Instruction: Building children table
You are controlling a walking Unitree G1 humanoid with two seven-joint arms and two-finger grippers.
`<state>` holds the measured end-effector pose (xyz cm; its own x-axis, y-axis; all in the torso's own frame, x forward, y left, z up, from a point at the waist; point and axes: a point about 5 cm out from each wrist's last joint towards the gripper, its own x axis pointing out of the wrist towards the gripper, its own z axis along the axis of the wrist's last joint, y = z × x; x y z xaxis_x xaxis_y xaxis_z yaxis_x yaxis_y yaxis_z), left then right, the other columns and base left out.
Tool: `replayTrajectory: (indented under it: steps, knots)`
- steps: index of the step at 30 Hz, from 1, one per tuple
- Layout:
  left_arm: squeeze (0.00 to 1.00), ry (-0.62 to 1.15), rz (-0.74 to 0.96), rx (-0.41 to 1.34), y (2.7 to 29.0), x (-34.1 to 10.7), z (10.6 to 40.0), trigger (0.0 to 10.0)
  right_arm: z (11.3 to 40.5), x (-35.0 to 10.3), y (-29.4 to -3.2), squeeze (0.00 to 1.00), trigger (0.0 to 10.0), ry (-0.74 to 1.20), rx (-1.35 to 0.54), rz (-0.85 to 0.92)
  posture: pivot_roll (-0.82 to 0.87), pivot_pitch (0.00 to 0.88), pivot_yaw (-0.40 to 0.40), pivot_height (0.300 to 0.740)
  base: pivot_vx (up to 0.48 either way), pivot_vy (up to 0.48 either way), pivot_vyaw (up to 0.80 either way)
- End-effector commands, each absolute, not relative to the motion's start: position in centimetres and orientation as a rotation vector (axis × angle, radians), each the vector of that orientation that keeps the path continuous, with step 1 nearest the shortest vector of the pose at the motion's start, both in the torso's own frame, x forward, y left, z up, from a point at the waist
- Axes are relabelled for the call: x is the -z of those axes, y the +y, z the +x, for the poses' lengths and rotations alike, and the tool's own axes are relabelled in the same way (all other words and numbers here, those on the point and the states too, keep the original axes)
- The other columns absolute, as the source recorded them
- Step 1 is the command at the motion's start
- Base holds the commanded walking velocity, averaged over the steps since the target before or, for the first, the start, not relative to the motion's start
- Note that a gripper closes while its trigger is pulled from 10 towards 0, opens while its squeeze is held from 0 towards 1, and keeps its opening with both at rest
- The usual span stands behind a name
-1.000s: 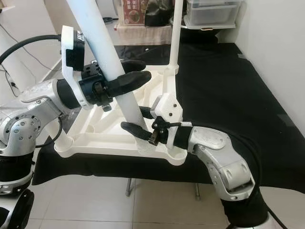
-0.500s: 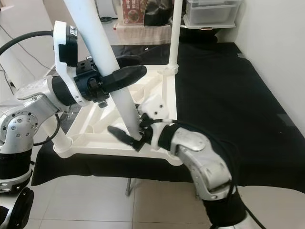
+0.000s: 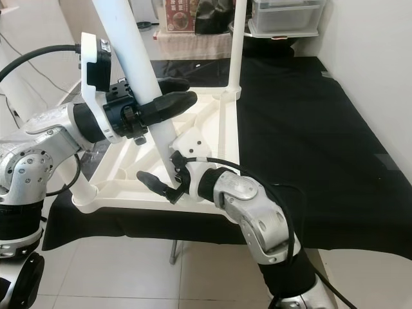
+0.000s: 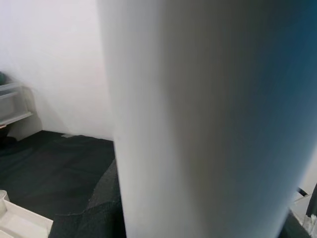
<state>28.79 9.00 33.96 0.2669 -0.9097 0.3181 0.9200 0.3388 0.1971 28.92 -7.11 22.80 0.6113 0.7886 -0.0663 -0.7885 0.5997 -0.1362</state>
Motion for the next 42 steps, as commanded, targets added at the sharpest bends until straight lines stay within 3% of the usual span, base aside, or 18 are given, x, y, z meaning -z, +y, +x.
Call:
replayTrajectory:
  steps: [1,2,3,19,20,21,22,23,24,32,35,37,38,41,42]
  knots:
    - [0.0,-0.422,-0.016,1.341,7.7,-34.2,28.0,0.0,28.8,-22.8,-6.1,0.0,10.0,0.016,-0.937,-0.161,-0.09,0.065,0.057,0.74,0.0,0.0,0.0]
    - [0.0,-0.421,-0.017,1.343,7.6,-34.2,28.0,0.0,28.8,-22.8,-6.0,0.0,10.0,0.02,-0.933,-0.151,-0.09,0.064,0.058,0.74,0.0,0.0,0.0]
    - [0.0,-0.422,-0.02,1.345,7.5,-34.2,28.0,0.0,28.8,-22.8,-5.9,0.0,0.0,0.023,-0.93,-0.142,-0.09,0.063,0.058,0.74,0.0,0.0,0.0]
    - [0.0,-0.465,0.008,1.332,7.3,-34.4,28.2,0.0,29.0,-22.8,-6.0,0.0,0.0,0.044,-0.904,-0.123,-0.09,0.06,0.058,0.74,0.0,0.0,0.0]
    - [1.0,-0.489,0.014,1.312,7.3,-34.5,28.4,0.0,29.1,-22.8,-6.1,0.0,0.0,0.045,-0.897,-0.123,-0.09,0.06,0.058,0.74,0.0,0.0,0.0]
    - [1.0,-0.505,0.016,1.298,7.3,-34.6,28.5,0.0,29.1,-22.8,-6.1,0.0,0.0,0.046,-0.892,-0.123,-0.09,0.06,0.058,0.74,0.0,0.0,0.0]
    - [1.0,-0.514,0.012,1.286,7.4,-34.8,28.6,7.3,29.2,-22.8,-6.2,0.0,0.0,0.044,-0.884,-0.118,-0.09,0.059,0.058,0.74,0.0,0.0,0.0]
    - [1.0,-0.514,0.012,1.286,7.4,-34.8,28.6,7.3,29.2,-22.8,-6.2,0.0,0.0,0.044,-0.884,-0.118,-0.09,0.059,0.058,0.74,0.0,0.0,0.0]
    - [1.0,-0.529,-0.005,1.265,7.6,-35.1,28.8,10.0,29.3,-22.8,-6.2,0.0,0.0,0.041,-0.87,-0.114,-0.1,0.058,0.059,0.74,0.0,0.0,0.0]
    - [1.0,-0.599,-0.171,1.158,10.4,-37.4,29.6,10.0,30.4,-23.5,-8.0,0.0,0.0,-0.009,-0.756,-0.064,-0.1,0.061,0.059,0.74,0.0,0.0,0.0]
    - [1.0,-0.622,-0.196,1.117,11.3,-37.9,29.6,10.0,31.1,-24.2,-9.8,0.0,0.0,-0.046,-0.669,-0.038,-0.1,0.058,0.054,0.74,0.0,0.0,0.0]
    - [1.0,-0.642,-0.213,1.082,12.2,-38.3,29.5,10.0,32.0,-25.1,-12.4,0.0,0.0,-0.088,-0.54,-0.005,-0.1,0.054,0.05,0.74,0.0,0.0,0.0]
    - [1.0,-0.642,-0.213,1.082,12.2,-38.3,29.5,10.0,32.0,-25.1,-12.4,0.0,0.0,-0.088,-0.54,-0.005,-0.1,0.054,0.05,0.74,0.0,0.0,0.0]
    - [1.0,-0.652,-0.228,1.035,12.4,-37.9,29.2,10.0,33.0,-26.5,-16.4,0.0,0.0,-0.163,-0.333,0.053,-0.1,0.037,0.041,0.74,0.0,0.0,0.0]
    - [1.0,-0.652,-0.228,1.035,12.4,-37.9,29.2,10.0,33.0,-26.5,-16.4,0.0,0.0,-0.163,-0.333,0.053,-0.1,0.037,0.041,0.74,0.0,0.0,0.0]
